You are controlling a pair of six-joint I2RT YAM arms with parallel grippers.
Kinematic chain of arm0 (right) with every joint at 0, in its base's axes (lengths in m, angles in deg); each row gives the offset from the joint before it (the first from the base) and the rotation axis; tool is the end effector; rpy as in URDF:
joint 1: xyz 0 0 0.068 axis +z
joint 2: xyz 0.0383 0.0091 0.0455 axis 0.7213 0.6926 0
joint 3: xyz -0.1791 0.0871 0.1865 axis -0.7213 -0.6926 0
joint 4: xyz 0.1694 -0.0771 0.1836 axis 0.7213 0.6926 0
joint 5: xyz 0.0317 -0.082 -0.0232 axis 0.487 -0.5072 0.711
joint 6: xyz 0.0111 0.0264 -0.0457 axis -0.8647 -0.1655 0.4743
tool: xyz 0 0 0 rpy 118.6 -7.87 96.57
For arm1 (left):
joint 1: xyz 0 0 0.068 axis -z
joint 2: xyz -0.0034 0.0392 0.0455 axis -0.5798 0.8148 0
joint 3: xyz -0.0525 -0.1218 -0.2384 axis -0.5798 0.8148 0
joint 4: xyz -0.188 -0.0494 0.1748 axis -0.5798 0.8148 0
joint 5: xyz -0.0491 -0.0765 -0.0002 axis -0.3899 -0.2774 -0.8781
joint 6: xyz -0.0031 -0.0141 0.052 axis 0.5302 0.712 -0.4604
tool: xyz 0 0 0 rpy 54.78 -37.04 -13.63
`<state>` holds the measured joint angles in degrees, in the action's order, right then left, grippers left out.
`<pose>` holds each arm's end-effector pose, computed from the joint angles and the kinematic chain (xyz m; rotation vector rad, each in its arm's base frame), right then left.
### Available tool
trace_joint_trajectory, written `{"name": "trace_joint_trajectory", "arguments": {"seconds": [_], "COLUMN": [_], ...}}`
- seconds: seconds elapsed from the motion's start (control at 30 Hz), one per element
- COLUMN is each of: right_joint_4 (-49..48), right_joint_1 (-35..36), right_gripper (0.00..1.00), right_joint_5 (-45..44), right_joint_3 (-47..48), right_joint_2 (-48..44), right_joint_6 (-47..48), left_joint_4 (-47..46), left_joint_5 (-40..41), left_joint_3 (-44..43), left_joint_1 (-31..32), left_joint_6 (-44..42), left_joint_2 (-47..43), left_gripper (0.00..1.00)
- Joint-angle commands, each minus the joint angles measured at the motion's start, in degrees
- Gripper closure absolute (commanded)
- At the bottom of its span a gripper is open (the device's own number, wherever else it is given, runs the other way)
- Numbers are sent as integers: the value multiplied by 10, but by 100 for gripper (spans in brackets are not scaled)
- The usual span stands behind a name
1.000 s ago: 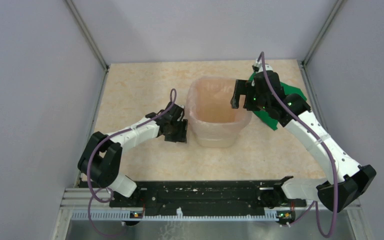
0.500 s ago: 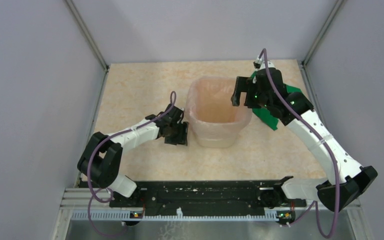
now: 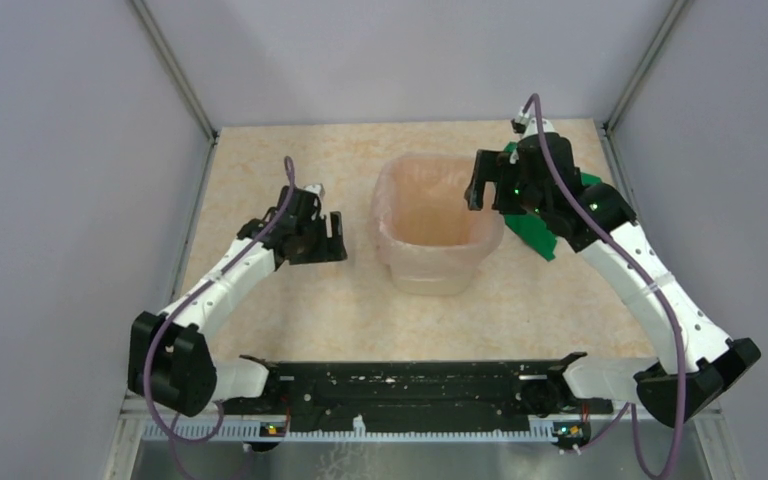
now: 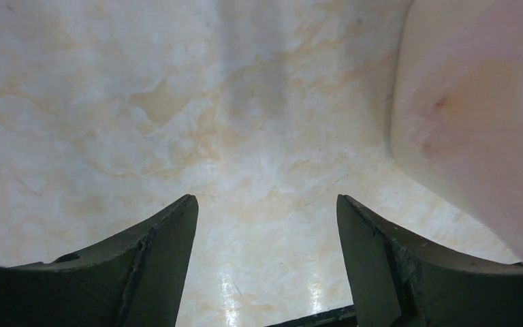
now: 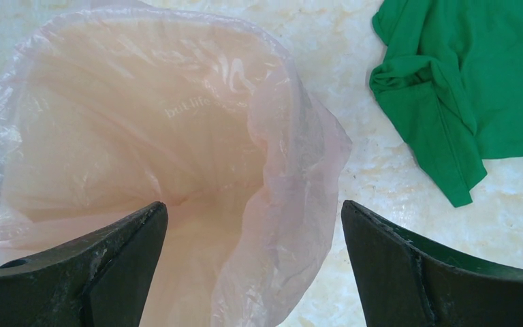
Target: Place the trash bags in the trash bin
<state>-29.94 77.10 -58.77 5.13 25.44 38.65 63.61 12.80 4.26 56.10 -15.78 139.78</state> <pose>0.2150 0.1207 0.4118 -0.0182 2.1890 0.3361 0.2457 -0.0947 0.2430 -0.0328 2.5910 -0.3563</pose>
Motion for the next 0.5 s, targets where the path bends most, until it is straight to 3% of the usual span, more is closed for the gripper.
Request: {"name": "trace_joint_trajectory", "arguments": {"seconds": [0.0, 0.13, 0.3, 0.47], "right_joint_4": [-14, -25, -53, -90], "right_joint_1": [-1, -1, -1, -1], "right_gripper": [1, 1, 1, 1], "right_joint_5": [-12, -20, -24, -22], "right_joint_3": [32, 29, 16, -15], "right_joint_2": [-46, -76, -124, -181], "right_joint_6": [11, 14, 15, 8], "left_joint_4": [12, 9, 7, -13], "left_joint_5": [18, 23, -27, -82], "left_joint_3": [-74, -130, -194, -230], "left_joint_1": [-2, -2, -2, -3], "left_joint_6": [-23, -35, -62, -69], "left_joint_2": [-68, -107, -128, -148], "left_gripper": [17, 13, 2, 2]}}
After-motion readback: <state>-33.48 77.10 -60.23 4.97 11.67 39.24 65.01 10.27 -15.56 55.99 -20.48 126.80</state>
